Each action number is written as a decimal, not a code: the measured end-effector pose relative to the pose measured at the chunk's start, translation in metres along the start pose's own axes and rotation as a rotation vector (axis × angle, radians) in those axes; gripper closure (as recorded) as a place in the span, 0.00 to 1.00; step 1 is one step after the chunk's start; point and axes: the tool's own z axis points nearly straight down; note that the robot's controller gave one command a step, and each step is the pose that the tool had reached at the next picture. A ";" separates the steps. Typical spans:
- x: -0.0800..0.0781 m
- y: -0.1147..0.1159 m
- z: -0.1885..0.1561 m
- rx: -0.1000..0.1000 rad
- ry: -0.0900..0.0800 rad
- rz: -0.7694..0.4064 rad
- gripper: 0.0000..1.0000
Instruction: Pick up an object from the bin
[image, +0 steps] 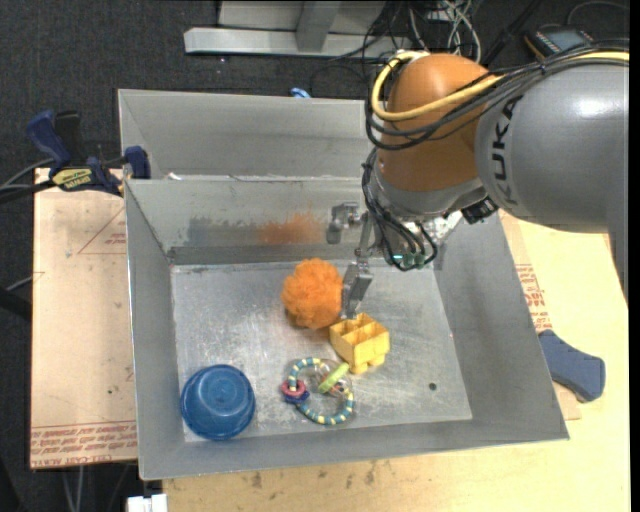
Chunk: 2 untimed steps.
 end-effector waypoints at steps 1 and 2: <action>-0.002 0.000 -0.005 0.000 -0.008 0.001 0.00; -0.004 -0.001 0.103 0.000 -0.014 -0.144 1.00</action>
Offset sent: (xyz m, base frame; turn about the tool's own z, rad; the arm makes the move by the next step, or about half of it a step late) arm 0.0014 -0.0009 -0.1063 -0.1464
